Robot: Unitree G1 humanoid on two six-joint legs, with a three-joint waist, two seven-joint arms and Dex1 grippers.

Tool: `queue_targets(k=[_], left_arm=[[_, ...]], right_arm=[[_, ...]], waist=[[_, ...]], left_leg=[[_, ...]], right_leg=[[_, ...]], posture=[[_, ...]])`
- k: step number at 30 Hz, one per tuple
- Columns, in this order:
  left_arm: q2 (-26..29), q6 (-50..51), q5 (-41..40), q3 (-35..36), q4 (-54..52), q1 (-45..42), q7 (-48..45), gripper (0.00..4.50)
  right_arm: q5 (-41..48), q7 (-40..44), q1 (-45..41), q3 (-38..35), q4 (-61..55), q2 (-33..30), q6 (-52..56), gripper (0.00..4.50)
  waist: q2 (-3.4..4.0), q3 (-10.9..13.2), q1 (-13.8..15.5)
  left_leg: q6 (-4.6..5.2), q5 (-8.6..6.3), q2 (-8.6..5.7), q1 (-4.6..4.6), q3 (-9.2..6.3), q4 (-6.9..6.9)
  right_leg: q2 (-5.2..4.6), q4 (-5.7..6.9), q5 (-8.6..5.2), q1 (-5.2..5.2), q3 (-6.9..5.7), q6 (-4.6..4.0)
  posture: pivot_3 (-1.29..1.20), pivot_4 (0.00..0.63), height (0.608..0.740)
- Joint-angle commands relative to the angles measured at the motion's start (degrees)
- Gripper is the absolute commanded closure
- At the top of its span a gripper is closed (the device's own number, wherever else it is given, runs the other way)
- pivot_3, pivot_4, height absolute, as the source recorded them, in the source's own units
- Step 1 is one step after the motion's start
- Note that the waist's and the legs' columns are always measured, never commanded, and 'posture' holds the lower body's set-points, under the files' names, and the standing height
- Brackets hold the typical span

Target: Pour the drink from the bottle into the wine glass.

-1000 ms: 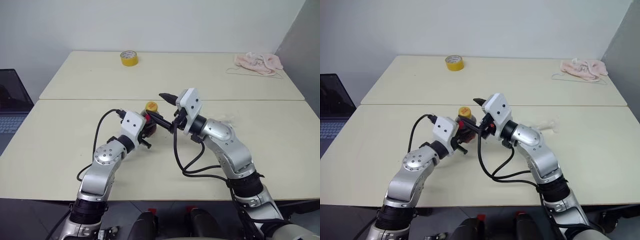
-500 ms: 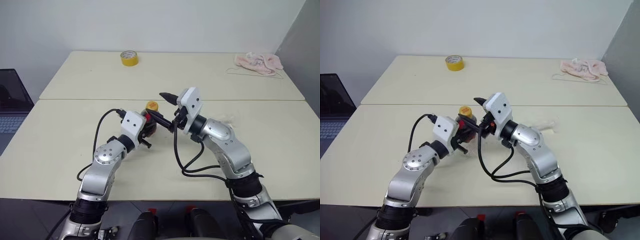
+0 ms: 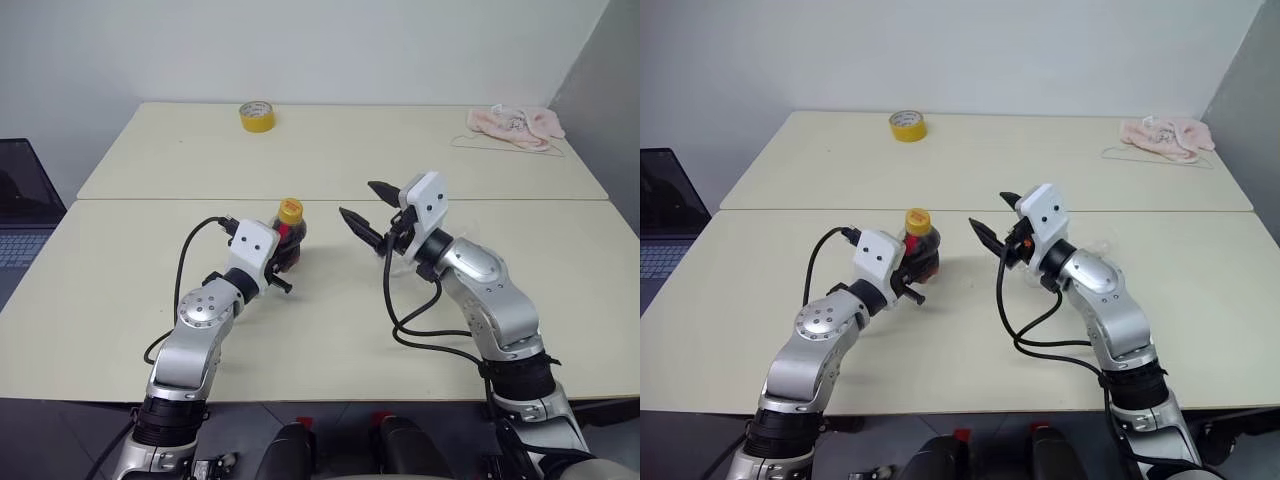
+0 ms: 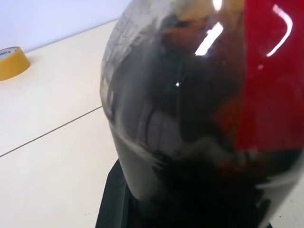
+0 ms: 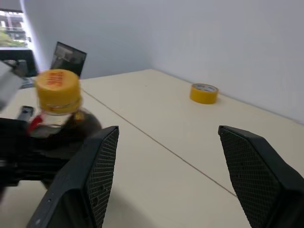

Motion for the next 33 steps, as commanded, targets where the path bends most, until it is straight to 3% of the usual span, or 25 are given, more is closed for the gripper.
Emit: queue_targets(k=[1, 20, 33], left_arm=[[0.0, -1.3, 0.1, 0.5, -1.9, -1.0, 0.1, 3.83], [-0.3, -1.7, 0.3, -1.0, -2.7, -0.8, -0.3, 3.83], [0.0, -1.9, 0.4, -0.8, -2.7, -0.4, -0.4, 3.83]], right_arm=[[2.1, 1.8, -1.8, 2.6, -4.6, 1.2, 1.2, 0.93], [-4.9, -1.5, -8.5, 6.8, 5.4, 7.8, -2.8, 0.93], [-3.2, -1.6, -5.5, 3.5, 2.9, 5.0, -0.9, 0.93]], waist=[[0.00, 0.0, 0.0], [0.00, 0.0, 0.1], [0.00, 0.0, 0.1]], left_leg=[[0.00, 0.00, 0.00, 0.00, 0.00, 0.00], [-0.01, 0.01, -0.01, 0.00, -0.02, 0.02], [-0.01, 0.01, -0.01, 0.00, -0.02, 0.02]], right_leg=[[0.00, 0.00, 0.00, 0.00, 0.00, 0.00], [0.00, 0.01, 0.00, -0.01, -0.02, 0.00], [-0.01, 0.00, 0.00, -0.01, -0.01, 0.00]], posture=[[0.00, 0.150, 0.740], [0.00, 0.150, 0.740], [0.00, 0.150, 0.740]])
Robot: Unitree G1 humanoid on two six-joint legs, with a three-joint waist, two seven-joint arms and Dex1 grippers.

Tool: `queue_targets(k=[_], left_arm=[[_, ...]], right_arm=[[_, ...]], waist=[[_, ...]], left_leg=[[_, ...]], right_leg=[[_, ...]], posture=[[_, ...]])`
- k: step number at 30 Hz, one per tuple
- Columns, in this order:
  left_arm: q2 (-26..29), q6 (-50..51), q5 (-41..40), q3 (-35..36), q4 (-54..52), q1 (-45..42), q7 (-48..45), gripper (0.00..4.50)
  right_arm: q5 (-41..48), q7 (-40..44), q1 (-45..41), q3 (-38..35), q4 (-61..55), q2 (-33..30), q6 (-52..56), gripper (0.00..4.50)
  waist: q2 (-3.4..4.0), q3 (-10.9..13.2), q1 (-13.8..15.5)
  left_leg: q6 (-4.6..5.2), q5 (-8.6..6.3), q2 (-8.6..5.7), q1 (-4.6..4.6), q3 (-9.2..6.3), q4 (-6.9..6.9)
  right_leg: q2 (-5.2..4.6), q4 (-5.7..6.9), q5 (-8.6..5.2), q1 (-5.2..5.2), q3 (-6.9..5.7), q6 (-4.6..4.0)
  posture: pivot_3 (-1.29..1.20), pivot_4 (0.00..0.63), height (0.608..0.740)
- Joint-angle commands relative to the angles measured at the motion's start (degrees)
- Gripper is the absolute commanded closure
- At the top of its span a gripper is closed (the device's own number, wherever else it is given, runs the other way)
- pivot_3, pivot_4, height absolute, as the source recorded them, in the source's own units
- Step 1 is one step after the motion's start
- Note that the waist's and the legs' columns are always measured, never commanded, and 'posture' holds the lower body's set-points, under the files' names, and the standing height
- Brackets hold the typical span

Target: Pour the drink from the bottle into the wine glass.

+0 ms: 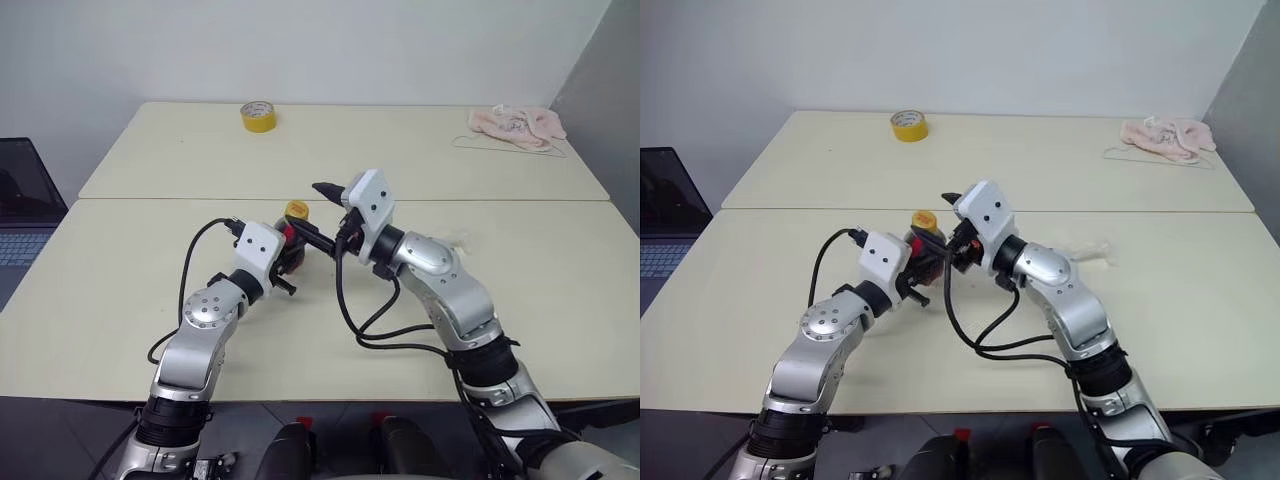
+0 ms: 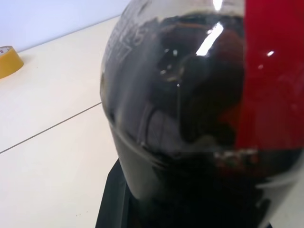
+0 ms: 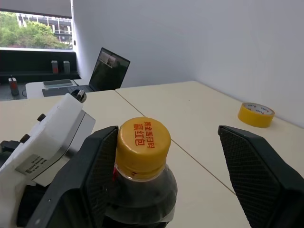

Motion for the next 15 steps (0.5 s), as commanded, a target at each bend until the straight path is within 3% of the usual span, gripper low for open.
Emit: queue_targets(k=[1, 11, 15], left_arm=[[0.4, -1.9, 0.0, 0.8, -2.6, -0.5, -0.2, 3.83], [0.4, -1.9, -0.1, 1.1, -2.4, -0.8, -0.2, 3.83], [0.4, -2.0, 0.0, 0.9, -2.2, -1.0, -0.2, 3.83]], right_arm=[[1.0, -0.4, 1.1, -3.5, -3.1, -1.4, 0.5, 0.93], [0.7, -1.8, 3.2, -5.5, -3.9, -5.2, 2.0, 0.93], [6.0, 2.1, 2.7, -5.1, -7.9, -5.2, 6.2, 0.93]], waist=[[0.00, 0.0, 0.0], [0.00, 0.0, -0.1], [0.00, 0.0, -0.1]], left_leg=[[0.00, 0.00, 0.00, 0.00, 0.01, 0.00], [0.00, 0.00, 0.00, 0.00, 0.02, 0.00], [0.01, 0.00, 0.01, 0.00, 0.01, -0.01]], right_leg=[[0.00, 0.00, 0.00, 0.00, 0.01, 0.00], [0.00, 0.01, 0.00, 0.00, 0.01, 0.00], [0.01, 0.02, 0.00, 0.00, 0.00, 0.00]], posture=[[0.00, 0.150, 0.740], [0.00, 0.150, 0.740], [0.00, 0.150, 0.740]])
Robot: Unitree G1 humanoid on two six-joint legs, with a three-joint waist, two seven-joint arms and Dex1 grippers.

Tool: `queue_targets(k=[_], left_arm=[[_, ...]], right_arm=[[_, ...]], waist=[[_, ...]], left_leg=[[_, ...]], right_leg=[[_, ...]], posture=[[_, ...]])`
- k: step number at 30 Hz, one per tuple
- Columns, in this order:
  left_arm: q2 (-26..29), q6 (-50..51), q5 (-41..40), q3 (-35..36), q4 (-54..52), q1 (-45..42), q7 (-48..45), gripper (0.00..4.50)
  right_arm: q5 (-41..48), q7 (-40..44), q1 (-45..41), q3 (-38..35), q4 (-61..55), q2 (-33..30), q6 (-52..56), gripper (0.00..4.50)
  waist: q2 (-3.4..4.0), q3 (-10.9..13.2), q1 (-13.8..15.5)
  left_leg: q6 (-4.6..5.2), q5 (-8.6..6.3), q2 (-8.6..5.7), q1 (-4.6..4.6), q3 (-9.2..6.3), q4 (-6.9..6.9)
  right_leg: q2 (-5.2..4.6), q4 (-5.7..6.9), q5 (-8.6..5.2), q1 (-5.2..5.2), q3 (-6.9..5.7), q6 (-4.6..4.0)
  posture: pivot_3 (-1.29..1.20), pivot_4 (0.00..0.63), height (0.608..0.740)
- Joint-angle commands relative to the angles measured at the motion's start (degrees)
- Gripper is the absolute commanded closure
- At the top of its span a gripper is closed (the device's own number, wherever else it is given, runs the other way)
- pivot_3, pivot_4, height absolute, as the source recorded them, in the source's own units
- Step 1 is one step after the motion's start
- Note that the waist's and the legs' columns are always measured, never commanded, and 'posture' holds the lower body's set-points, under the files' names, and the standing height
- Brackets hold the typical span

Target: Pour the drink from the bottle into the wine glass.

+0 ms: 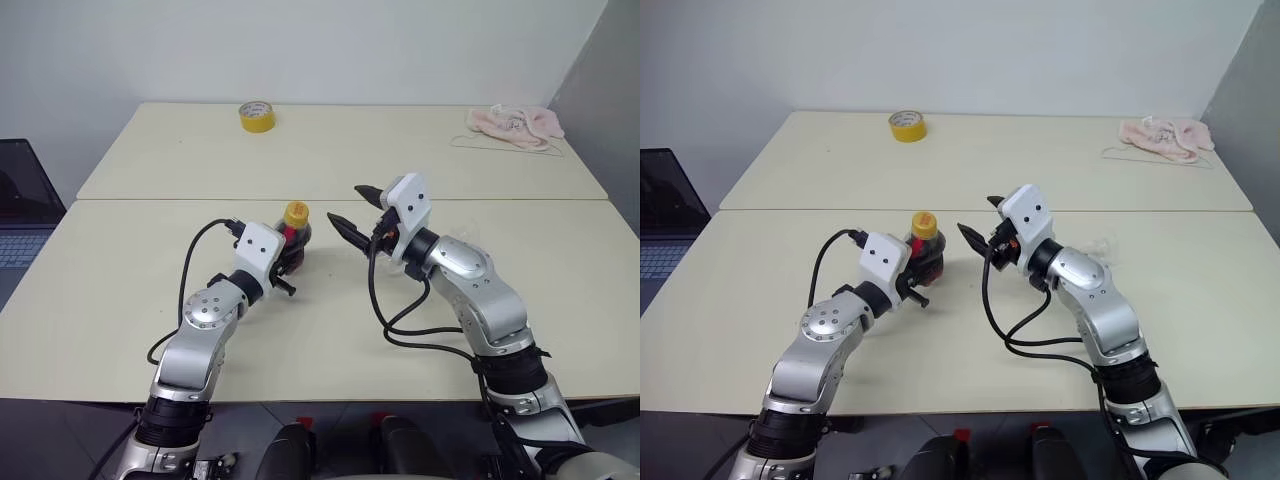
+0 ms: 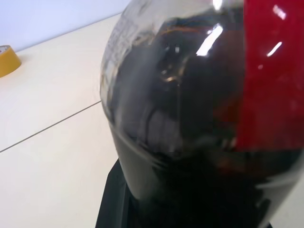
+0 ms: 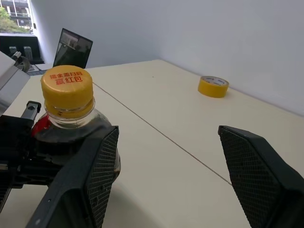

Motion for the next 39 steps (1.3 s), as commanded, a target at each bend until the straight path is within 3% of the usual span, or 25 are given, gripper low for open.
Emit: queue_targets(k=[1, 20, 39], left_arm=[[0.2, -1.9, -0.1, 0.8, -2.4, -1.1, -0.3, 3.83], [-0.2, -1.8, 0.1, 0.5, -2.6, -1.2, -0.6, 3.84], [0.1, -1.8, 0.0, 0.6, -2.3, -1.4, -0.7, 3.84]], right_arm=[[5.0, 3.5, -1.1, 0.0, -6.4, 0.1, 3.5, 0.93], [-1.8, -0.3, -6.1, 5.1, -1.3, 5.8, -0.1, 0.93], [-1.2, -1.3, -2.5, -0.6, -3.7, 1.1, 2.2, 0.93]], waist=[[0.00, 0.0, 0.0], [0.00, 0.0, 0.0], [0.00, 0.0, 0.1]], left_leg=[[0.00, 0.00, 0.00, 0.00, 0.00, 0.00], [-0.01, 0.00, -0.02, 0.00, -0.01, 0.01], [0.00, 0.00, -0.02, 0.00, -0.01, 0.02]], right_leg=[[0.00, -0.01, 0.00, 0.00, 0.01, 0.00], [-0.01, -0.01, 0.00, -0.01, 0.00, 0.00], [-0.01, -0.01, 0.00, 0.00, 0.00, 0.00]], posture=[[0.00, 0.150, 0.740], [0.00, 0.150, 0.740], [0.00, 0.150, 0.740]])
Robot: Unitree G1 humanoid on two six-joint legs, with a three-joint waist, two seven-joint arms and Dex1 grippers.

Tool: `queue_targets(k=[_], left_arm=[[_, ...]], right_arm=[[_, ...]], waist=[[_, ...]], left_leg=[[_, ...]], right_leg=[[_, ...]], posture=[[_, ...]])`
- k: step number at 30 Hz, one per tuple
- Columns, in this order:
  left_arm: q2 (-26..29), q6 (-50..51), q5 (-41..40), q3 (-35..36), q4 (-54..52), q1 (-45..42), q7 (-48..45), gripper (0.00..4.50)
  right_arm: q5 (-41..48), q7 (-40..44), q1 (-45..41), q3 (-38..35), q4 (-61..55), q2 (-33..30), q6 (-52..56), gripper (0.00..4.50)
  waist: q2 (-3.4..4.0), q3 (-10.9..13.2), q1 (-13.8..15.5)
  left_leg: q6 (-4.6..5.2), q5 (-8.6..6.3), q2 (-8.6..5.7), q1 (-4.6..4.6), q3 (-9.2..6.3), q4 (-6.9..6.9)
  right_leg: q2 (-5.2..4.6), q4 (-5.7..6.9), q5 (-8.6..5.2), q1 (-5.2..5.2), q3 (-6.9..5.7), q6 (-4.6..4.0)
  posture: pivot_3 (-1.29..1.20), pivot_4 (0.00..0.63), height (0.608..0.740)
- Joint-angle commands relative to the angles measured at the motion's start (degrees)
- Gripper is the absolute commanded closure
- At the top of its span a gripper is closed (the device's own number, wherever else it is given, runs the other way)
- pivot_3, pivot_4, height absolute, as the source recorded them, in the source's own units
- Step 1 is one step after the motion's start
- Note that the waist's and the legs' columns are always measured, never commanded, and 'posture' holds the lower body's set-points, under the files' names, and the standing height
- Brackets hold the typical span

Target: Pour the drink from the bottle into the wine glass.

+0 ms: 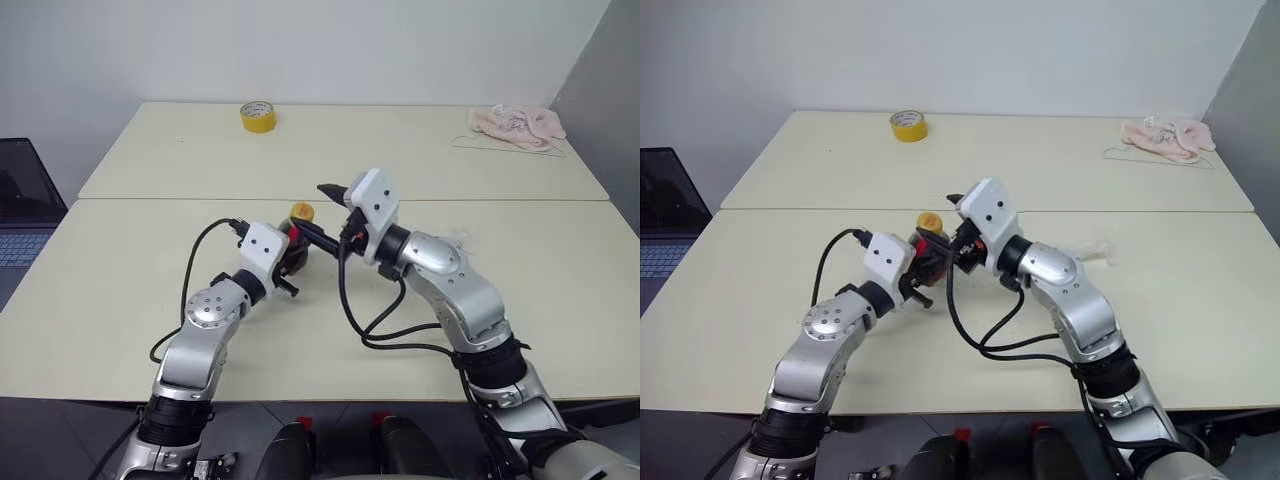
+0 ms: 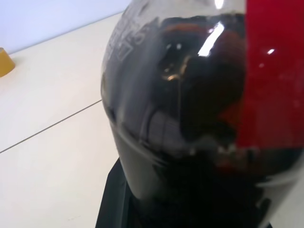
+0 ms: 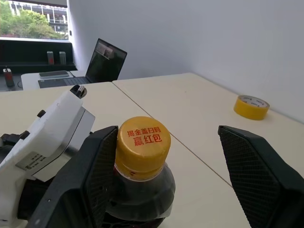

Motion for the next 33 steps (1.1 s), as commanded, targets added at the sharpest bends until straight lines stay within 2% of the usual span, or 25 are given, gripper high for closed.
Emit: queue_targets(k=[1, 10, 13, 19, 33], left_arm=[[0.3, -1.7, -0.2, 1.7, -2.4, -1.0, 0.3, 3.84], [0.3, -2.0, -0.2, 1.8, -2.0, -1.1, 0.1, 3.85], [0.4, -2.2, -0.2, 1.8, -1.8, -1.2, 0.0, 3.85], [0.6, -2.4, 0.0, 1.7, -1.8, -1.2, -0.1, 3.85], [0.6, -2.5, 0.1, 1.5, -2.0, -1.2, -0.1, 3.85]], right_arm=[[0.5, -1.1, 1.1, -5.3, -2.7, -2.4, 0.9, 0.93], [3.2, 0.9, 3.0, -6.3, -6.0, -5.6, 3.2, 0.93], [7.3, 2.4, 2.5, -7.1, -7.8, -4.9, 6.6, 0.93], [13.6, -0.4, -1.8, -8.7, -7.7, 0.7, 14.1, 0.93], [9.5, -1.3, -3.3, -2.8, -3.7, 2.5, 12.1, 0.93]], waist=[[0.00, 0.0, 0.0], [0.00, 0.0, -0.1], [0.00, 0.0, 0.0], [0.00, 0.0, 0.0], [0.00, 0.0, 0.0]], left_leg=[[0.00, 0.00, 0.00, 0.00, 0.00, 0.00], [0.01, 0.00, 0.01, 0.00, 0.02, -0.02], [0.01, 0.00, 0.01, 0.00, 0.01, -0.02], [0.01, -0.01, 0.01, 0.00, -0.02, -0.02], [0.01, 0.00, 0.00, 0.00, 0.00, -0.01]], right_leg=[[0.00, 0.00, 0.00, 0.00, -0.01, 0.00], [0.01, 0.00, 0.00, -0.01, 0.02, 0.00], [0.01, 0.00, 0.00, 0.00, 0.00, 0.00], [0.01, 0.02, 0.00, 0.00, -0.02, 0.00], [0.00, 0.00, 0.00, -0.01, 0.00, 0.00]], posture=[[0.00, 0.150, 0.740], [0.00, 0.150, 0.740], [0.00, 0.150, 0.740], [0.00, 0.150, 0.740], [0.00, 0.150, 0.740]])
